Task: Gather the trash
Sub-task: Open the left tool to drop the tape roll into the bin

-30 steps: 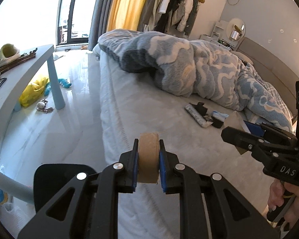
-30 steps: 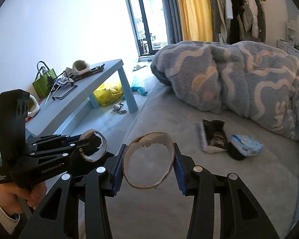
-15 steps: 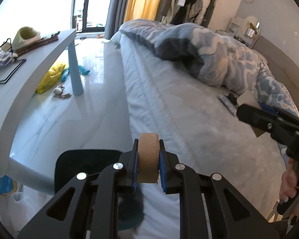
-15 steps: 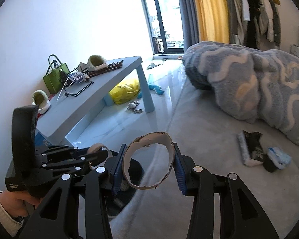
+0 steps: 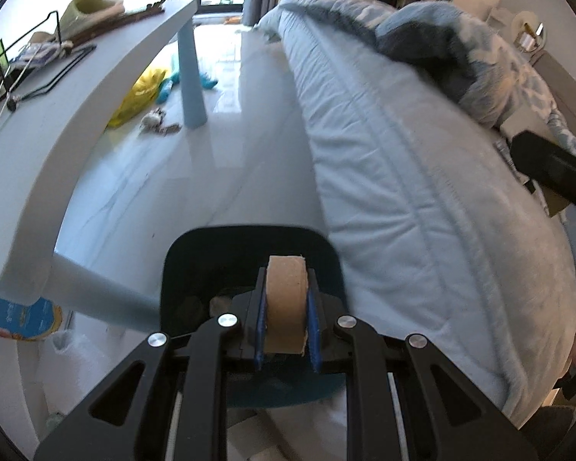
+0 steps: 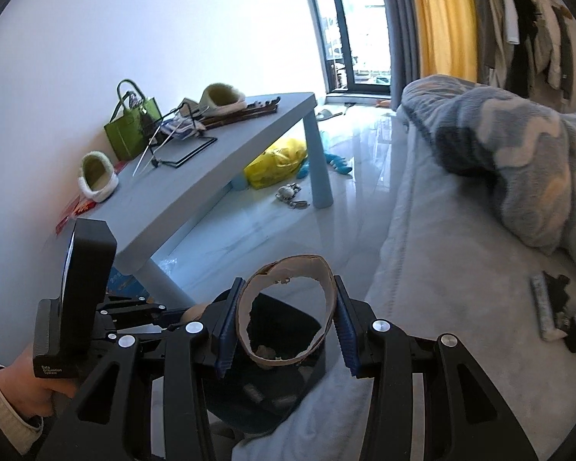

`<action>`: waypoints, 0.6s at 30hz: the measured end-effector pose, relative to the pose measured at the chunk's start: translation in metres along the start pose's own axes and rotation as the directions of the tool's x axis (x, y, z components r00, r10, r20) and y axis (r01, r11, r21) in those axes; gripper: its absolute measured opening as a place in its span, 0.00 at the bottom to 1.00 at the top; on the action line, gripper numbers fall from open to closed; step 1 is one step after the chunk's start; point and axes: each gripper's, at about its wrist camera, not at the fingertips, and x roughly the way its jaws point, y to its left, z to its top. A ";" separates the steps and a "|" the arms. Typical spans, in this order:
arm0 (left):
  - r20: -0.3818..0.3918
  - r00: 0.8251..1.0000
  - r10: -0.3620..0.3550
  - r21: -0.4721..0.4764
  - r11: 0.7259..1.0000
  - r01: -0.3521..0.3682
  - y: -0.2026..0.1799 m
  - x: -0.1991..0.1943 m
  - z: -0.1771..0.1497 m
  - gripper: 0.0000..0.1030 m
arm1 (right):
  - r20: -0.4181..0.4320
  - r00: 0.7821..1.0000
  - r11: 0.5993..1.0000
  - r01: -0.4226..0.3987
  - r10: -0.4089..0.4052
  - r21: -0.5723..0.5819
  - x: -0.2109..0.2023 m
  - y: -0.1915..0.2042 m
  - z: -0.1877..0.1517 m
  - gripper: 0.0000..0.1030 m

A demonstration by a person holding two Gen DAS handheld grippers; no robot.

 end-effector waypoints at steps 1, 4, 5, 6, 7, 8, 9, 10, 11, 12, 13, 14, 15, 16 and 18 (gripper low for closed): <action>-0.015 1.000 -0.002 -0.001 1.000 0.002 0.003 0.002 -0.001 0.19 | -0.008 1.000 1.000 -0.003 0.003 -0.004 0.005 0.004 0.000 0.43; -0.054 0.999 -0.002 -0.003 1.000 0.002 0.010 0.006 -0.006 0.19 | -0.029 1.000 1.000 -0.008 0.007 -0.015 0.016 0.011 0.000 0.43; -0.066 0.998 -0.003 -0.005 1.000 0.003 0.014 0.007 -0.007 0.19 | -0.036 0.999 1.000 -0.010 0.010 -0.018 0.021 0.014 -0.001 0.43; -0.073 0.997 -0.002 -0.006 1.000 0.002 0.016 0.007 -0.008 0.19 | -0.043 0.999 1.000 -0.013 0.012 -0.020 0.025 0.016 -0.001 0.43; -0.082 0.997 -0.003 -0.007 1.000 0.003 0.019 0.008 -0.010 0.19 | -0.047 0.999 1.000 -0.015 0.014 -0.022 0.027 0.017 -0.001 0.43; -0.089 0.996 -0.003 -0.009 1.000 0.002 0.022 0.008 -0.011 0.19 | -0.054 0.998 1.000 -0.019 0.018 -0.024 0.031 0.020 -0.002 0.43; -0.094 0.996 -0.003 -0.011 1.000 0.002 0.024 0.008 -0.012 0.19 | -0.057 0.998 0.999 -0.022 0.020 -0.025 0.034 0.022 -0.001 0.43; -0.102 0.995 -0.003 -0.012 1.000 0.002 0.026 0.008 -0.014 0.19 | -0.061 0.998 0.999 -0.024 0.022 -0.026 0.037 0.025 -0.001 0.43; -0.114 0.993 -0.004 -0.013 1.000 0.002 0.028 0.009 -0.016 0.19 | -0.063 0.998 0.999 -0.025 0.023 -0.027 0.040 0.026 -0.001 0.43; -0.124 0.992 -0.003 -0.014 1.000 0.001 0.029 0.011 -0.016 0.19 | -0.066 0.998 0.999 -0.027 0.025 -0.028 0.042 0.028 -0.001 0.43; -0.137 0.991 -0.003 -0.016 1.000 0.001 0.032 0.012 -0.019 0.19 | -0.068 0.997 0.999 -0.029 0.027 -0.028 0.044 0.029 0.000 0.43; -0.146 0.989 -0.003 -0.019 1.000 0.001 0.034 0.013 -0.019 0.20 | -0.072 0.997 0.999 -0.032 0.029 -0.028 0.048 0.030 0.000 0.43; -0.155 0.988 -0.005 -0.023 1.000 0.002 0.036 0.014 -0.021 0.20 | -0.076 0.997 0.999 -0.034 0.032 -0.028 0.051 0.032 0.000 0.43; -0.164 0.986 -0.008 -0.027 1.000 0.004 0.038 0.015 -0.021 0.20 | -0.079 0.996 0.999 -0.035 0.033 -0.029 0.053 0.033 0.000 0.43; -0.176 0.984 -0.017 -0.033 0.999 0.011 0.043 0.015 -0.023 0.32 | -0.084 0.996 0.999 -0.038 0.035 -0.030 0.057 0.035 0.000 0.43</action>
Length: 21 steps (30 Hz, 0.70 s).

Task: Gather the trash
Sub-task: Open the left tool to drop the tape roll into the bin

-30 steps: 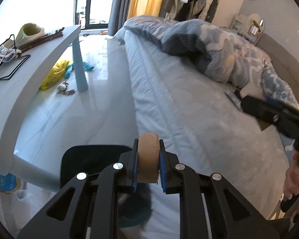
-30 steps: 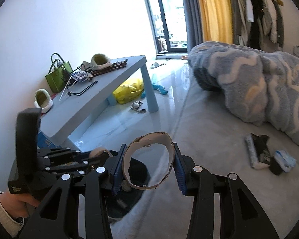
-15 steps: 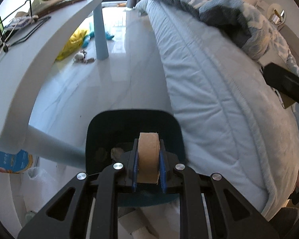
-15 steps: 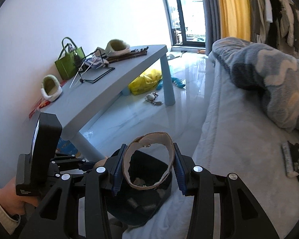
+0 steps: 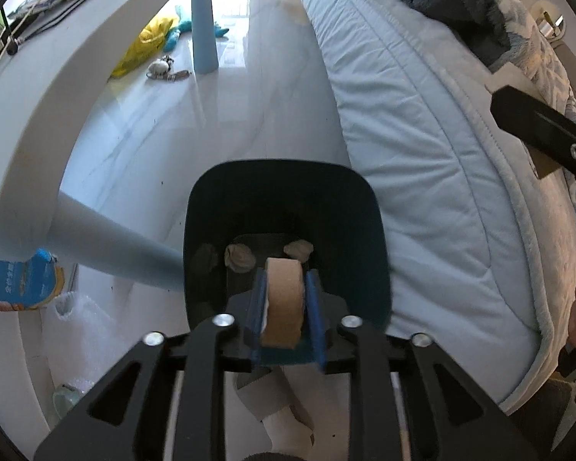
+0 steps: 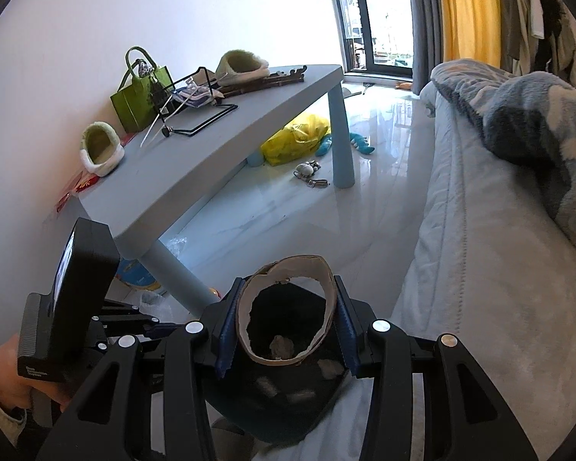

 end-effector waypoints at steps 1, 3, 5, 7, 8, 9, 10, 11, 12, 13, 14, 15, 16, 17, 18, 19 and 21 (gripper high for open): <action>0.002 1.000 -0.001 -0.003 1.000 0.001 0.001 -0.001 0.000 0.33 | -0.003 1.000 1.000 -0.002 0.002 0.001 0.002 0.001 0.000 0.43; 0.010 1.000 -0.004 -0.008 1.000 0.004 0.005 -0.004 0.000 0.36 | -0.013 1.000 1.000 -0.006 0.006 0.003 0.007 0.001 -0.001 0.43; 0.027 1.000 -0.008 -0.014 1.000 0.008 0.008 -0.009 0.000 0.40 | -0.028 1.000 1.000 -0.006 0.006 0.001 0.013 0.002 -0.003 0.43; 0.054 0.998 -0.012 -0.021 1.000 0.013 0.011 -0.016 0.001 0.40 | -0.046 0.999 1.000 -0.005 0.005 0.002 0.020 0.003 -0.006 0.43; 0.067 0.998 -0.014 -0.024 1.000 0.016 0.012 -0.019 0.001 0.41 | -0.053 0.999 1.000 -0.005 0.005 0.002 0.022 0.003 -0.007 0.43; 0.089 0.996 -0.017 -0.030 0.999 0.020 0.014 -0.024 0.002 0.41 | -0.059 0.998 1.000 -0.005 0.005 0.000 0.025 0.003 -0.008 0.43; 0.109 0.994 -0.022 -0.035 0.999 0.026 0.015 -0.029 0.002 0.41 | -0.070 0.998 1.000 -0.005 0.005 0.000 0.029 0.004 -0.009 0.43; 0.128 0.991 -0.029 -0.038 0.999 0.034 0.017 -0.033 0.003 0.41 | -0.078 0.997 1.000 -0.003 0.003 0.000 0.031 0.005 -0.010 0.43; 0.144 0.989 -0.035 -0.039 0.998 0.041 0.017 -0.036 0.005 0.41 | -0.086 0.996 1.000 -0.002 0.002 0.001 0.034 0.005 -0.011 0.43; 0.169 0.985 -0.039 -0.038 0.998 0.046 0.017 -0.042 0.005 0.40 | -0.093 0.996 1.000 -0.001 0.001 0.000 0.036 0.006 -0.012 0.43; 0.187 0.981 -0.041 -0.037 0.998 0.049 0.017 -0.046 0.006 0.39 | -0.106 0.994 1.000 0.001 -0.001 -0.003 0.039 0.007 -0.014 0.43; 0.200 0.979 -0.042 -0.036 0.998 0.051 0.017 -0.049 0.006 0.38 | -0.114 0.993 1.000 0.002 -0.003 -0.004 0.042 0.007 -0.015 0.43; 0.221 0.974 -0.043 -0.036 0.998 0.052 0.017 -0.054 0.007 0.38 | -0.124 0.992 1.000 0.003 -0.004 -0.005 0.044 0.007 -0.016 0.43; 0.234 0.971 -0.044 -0.036 0.998 0.054 0.016 -0.057 0.007 0.38 | -0.136 0.991 1.000 0.005 -0.006 -0.005 0.048 0.007 -0.018 0.43; 0.250 0.967 -0.047 -0.037 0.998 0.058 0.016 -0.061 0.007 0.38 | -0.149 0.989 1.000 0.006 -0.006 -0.003 0.052 0.007 -0.020 0.43; 0.270 0.961 -0.052 -0.037 0.997 0.064 0.016 -0.065 0.008 0.38 | -0.161 0.987 1.000 0.006 -0.007 -0.004 0.055 0.007 -0.022 0.43; 0.296 0.954 -0.050 -0.035 0.997 0.063 0.013 -0.070 0.009 0.34 | -0.181 0.983 1.000 0.009 -0.011 -0.008 0.061 0.008 -0.026 0.43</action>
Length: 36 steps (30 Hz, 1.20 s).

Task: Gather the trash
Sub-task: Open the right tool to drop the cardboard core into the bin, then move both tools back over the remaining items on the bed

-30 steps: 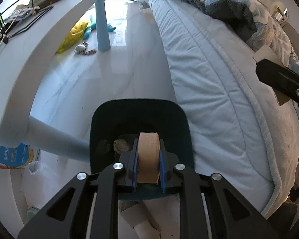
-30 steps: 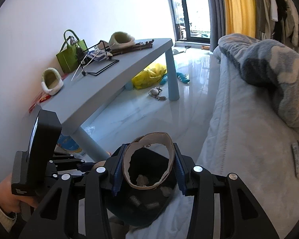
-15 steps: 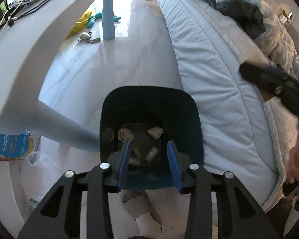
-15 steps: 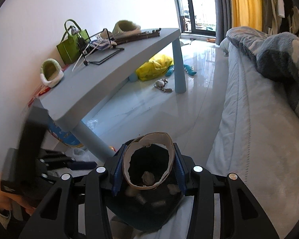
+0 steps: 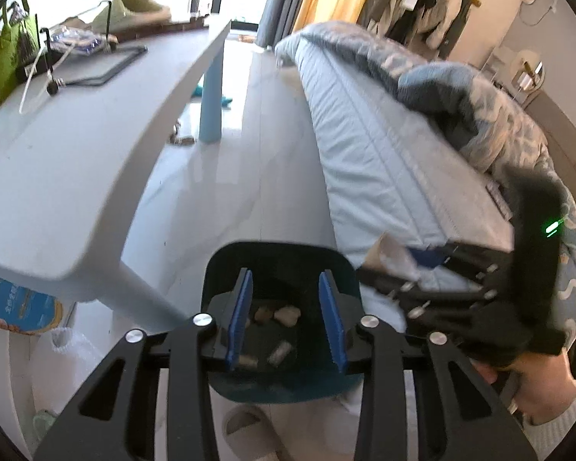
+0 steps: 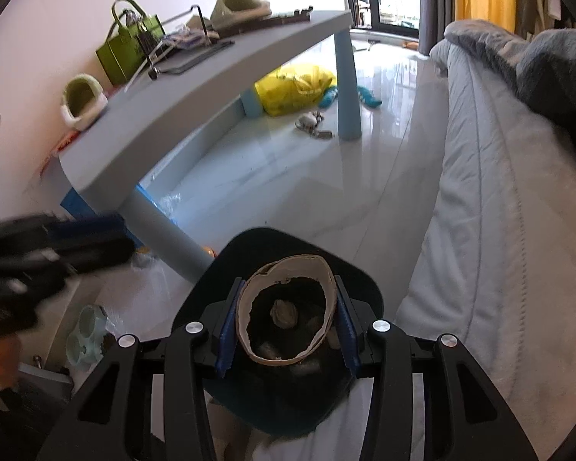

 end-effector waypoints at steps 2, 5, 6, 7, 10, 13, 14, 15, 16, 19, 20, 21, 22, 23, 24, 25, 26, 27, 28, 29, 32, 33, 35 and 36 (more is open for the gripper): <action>0.030 1.000 -0.006 -0.002 1.000 0.006 -0.002 -0.006 0.003 0.33 | -0.027 1.000 1.000 -0.001 0.001 -0.005 0.008 0.001 -0.003 0.43; 0.079 0.997 -0.025 -0.012 1.000 0.026 -0.003 -0.016 0.008 0.31 | -0.058 0.998 1.000 0.003 -0.003 -0.012 0.018 0.001 -0.008 0.43; 0.096 0.995 -0.029 -0.012 0.999 0.030 -0.004 -0.020 0.009 0.29 | -0.071 0.997 1.000 0.003 -0.004 -0.011 0.022 0.001 -0.010 0.43; 0.112 0.993 -0.031 -0.010 0.999 0.032 -0.006 -0.024 0.010 0.29 | -0.084 0.996 1.000 0.003 -0.004 -0.012 0.026 0.001 -0.011 0.43; 0.143 0.989 -0.039 0.003 0.999 0.039 -0.010 -0.032 0.012 0.27 | -0.107 0.994 1.000 0.004 -0.006 -0.016 0.034 0.003 -0.014 0.43; 0.160 0.986 -0.052 0.020 0.999 0.049 -0.018 -0.035 0.014 0.25 | -0.125 0.992 1.000 0.006 -0.010 -0.029 0.039 0.007 -0.017 0.44; 0.163 0.985 -0.054 0.022 0.998 0.051 -0.018 -0.035 0.015 0.25 | -0.132 0.991 1.000 0.005 -0.009 -0.030 0.041 0.009 -0.016 0.44; 0.170 0.984 -0.055 0.026 0.998 0.051 -0.020 -0.036 0.015 0.24 | -0.144 0.990 1.000 0.000 -0.005 -0.031 0.043 0.010 -0.017 0.44; 0.179 0.982 -0.055 0.030 0.998 0.050 -0.021 -0.038 0.015 0.24 | -0.161 0.987 0.999 -0.006 0.001 -0.032 0.046 0.011 -0.018 0.44; 0.198 0.979 -0.042 0.043 0.998 0.034 -0.026 -0.042 0.016 0.24 | -0.167 0.986 0.999 0.013 -0.019 -0.037 0.048 0.010 -0.021 0.52; 0.207 0.978 -0.034 0.049 0.999 0.024 -0.028 -0.044 0.016 0.24 | -0.163 0.987 0.999 0.008 -0.013 -0.032 0.047 0.009 -0.021 0.55; 0.214 0.976 -0.034 0.052 0.998 0.023 -0.029 -0.047 0.016 0.24 | -0.159 0.987 1.000 0.004 -0.009 -0.028 0.045 0.008 -0.021 0.56; 0.221 0.975 -0.035 0.053 0.998 0.024 -0.030 -0.049 0.017 0.24 | -0.154 0.988 1.000 0.000 -0.004 -0.024 0.043 0.008 -0.020 0.56; 0.234 0.972 -0.038 0.053 0.998 0.026 -0.032 -0.052 0.018 0.24 | -0.147 0.989 1.000 -0.005 0.001 -0.023 0.040 0.008 -0.020 0.57; 0.241 0.970 -0.040 0.053 0.998 0.028 -0.033 -0.054 0.019 0.24 | -0.135 0.991 1.000 -0.007 0.004 -0.024 0.036 0.008 -0.019 0.57; 0.254 0.966 -0.045 0.050 0.998 0.034 -0.035 -0.057 0.020 0.24 | -0.128 0.992 1.000 -0.010 0.007 -0.025 0.034 0.008 -0.019 0.57; 0.262 0.964 -0.049 0.049 0.998 0.037 -0.035 -0.059 0.021 0.24 | -0.118 0.993 1.000 -0.015 0.012 -0.026 0.030 0.008 -0.018 0.57; 0.270 0.961 -0.051 0.049 0.998 0.039 -0.037 -0.061 0.023 0.24 | -0.110 0.994 1.000 -0.018 0.015 -0.026 0.026 0.008 -0.017 0.57; 0.280 0.959 -0.050 0.050 0.998 0.038 -0.039 -0.063 0.024 0.24 | -0.101 0.995 0.999 -0.022 0.019 -0.026 0.022 0.007 -0.016 0.57; 0.287 0.957 -0.051 0.051 0.998 0.038 -0.041 -0.064 0.024 0.24 | -0.083 0.996 0.999 -0.025 0.023 -0.028 0.016 0.007 -0.015 0.57; 0.299 0.952 -0.058 0.051 0.998 0.045 -0.047 -0.066 0.027 0.24 | -0.028 0.999 0.999 -0.035 0.034 -0.032 -0.003 0.005 -0.012 0.57; 0.304 0.951 -0.060 0.052 0.998 0.047 -0.049 -0.067 0.028 0.24 | -0.011 0.999 0.999 -0.036 0.036 -0.033 -0.009 0.004 -0.011 0.56; 0.314 0.947 -0.068 0.055 0.997 0.053 -0.056 -0.070 0.031 0.24 | 0.020 0.999 0.999 -0.037 0.037 -0.031 -0.022 -0.001 -0.009 0.56; 0.320 0.945 -0.069 0.059 0.997 0.053 -0.059 -0.071 0.031 0.24 | 0.032 0.999 0.999 -0.036 0.037 -0.027 -0.027 -0.004 -0.008 0.56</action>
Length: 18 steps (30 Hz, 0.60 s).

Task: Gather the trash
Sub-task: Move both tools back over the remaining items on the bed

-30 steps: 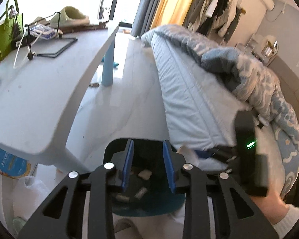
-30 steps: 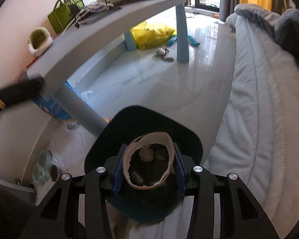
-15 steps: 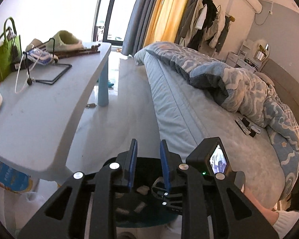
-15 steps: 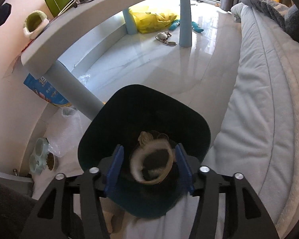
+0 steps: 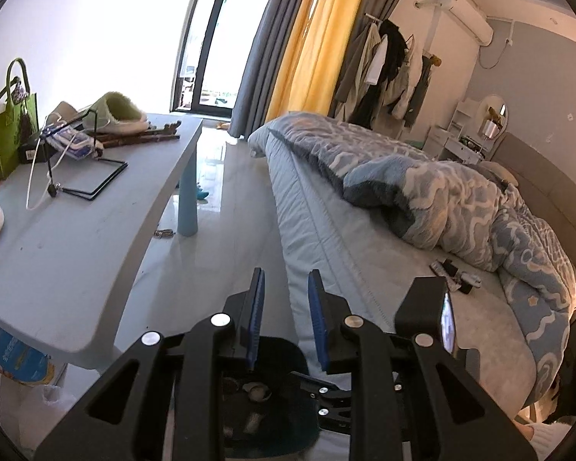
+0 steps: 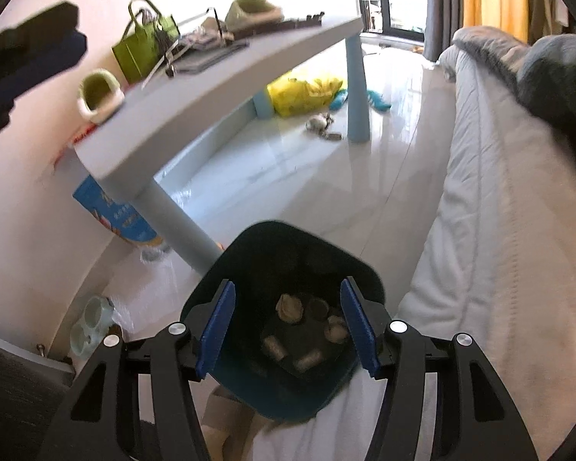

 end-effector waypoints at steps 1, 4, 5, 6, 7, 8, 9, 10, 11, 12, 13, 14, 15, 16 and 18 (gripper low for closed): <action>0.007 1.000 -0.001 0.004 1.000 0.001 -0.004 -0.001 0.002 0.24 | 0.015 1.000 1.000 0.002 -0.002 0.005 -0.006 -0.004 0.001 0.56; 0.022 1.000 -0.011 0.012 1.000 0.011 -0.015 -0.002 0.006 0.24 | 0.043 0.999 1.000 0.008 -0.009 0.011 -0.020 -0.011 0.001 0.56; 0.024 1.000 -0.012 0.015 1.000 0.012 -0.018 -0.001 0.006 0.24 | 0.054 0.998 1.000 0.012 -0.013 0.013 -0.026 -0.015 0.001 0.56; 0.025 1.000 -0.015 0.017 1.000 0.014 -0.021 -0.001 0.007 0.24 | 0.062 0.998 1.000 0.016 -0.017 0.016 -0.032 -0.018 0.001 0.56; 0.023 1.000 -0.017 0.017 1.000 0.016 -0.025 0.002 0.007 0.24 | 0.069 0.997 1.000 0.019 -0.020 0.020 -0.036 -0.022 0.000 0.56; 0.019 1.000 -0.019 0.015 1.000 0.019 -0.028 0.004 0.008 0.24 | 0.074 0.997 0.999 0.024 -0.026 0.023 -0.039 -0.024 0.000 0.56; 0.016 1.000 -0.025 0.013 1.000 0.025 -0.030 0.005 0.008 0.24 | 0.081 0.996 0.999 0.032 -0.034 0.026 -0.044 -0.028 -0.001 0.56; 0.016 0.999 -0.033 0.014 0.999 0.033 -0.035 0.007 0.009 0.24 | 0.083 0.996 0.999 0.035 -0.037 0.027 -0.044 -0.029 -0.001 0.56; 0.019 0.999 -0.035 0.019 0.999 0.035 -0.039 0.007 0.010 0.24 | 0.087 0.995 0.999 0.039 -0.041 0.031 -0.048 -0.033 -0.002 0.56; 0.021 0.999 -0.037 0.025 0.999 0.036 -0.043 0.008 0.010 0.24 | 0.091 0.995 0.998 0.043 -0.046 0.035 -0.051 -0.037 -0.003 0.56; 0.022 0.999 -0.039 0.029 0.999 0.039 -0.047 0.010 0.011 0.24 | 0.093 0.994 0.998 0.048 -0.051 0.037 -0.052 -0.039 -0.003 0.56; 0.023 0.999 -0.043 0.030 0.999 0.042 -0.050 0.011 0.012 0.24 | 0.097 0.993 0.998 0.057 -0.061 0.040 -0.056 -0.045 -0.004 0.56; 0.024 0.999 -0.045 0.032 0.999 0.045 -0.053 0.013 0.012 0.24 | 0.099 0.993 0.997 0.064 -0.068 0.043 -0.058 -0.049 -0.005 0.56; 0.022 0.999 -0.046 0.036 0.998 0.045 -0.058 0.016 0.014 0.24 | 0.100 0.992 0.997 0.068 -0.072 0.046 -0.060 -0.053 -0.006 0.56; 0.019 0.999 -0.050 0.038 0.998 0.049 -0.065 0.021 0.015 0.24 | 0.105 0.991 0.996 0.075 -0.080 0.057 -0.065 -0.063 -0.007 0.56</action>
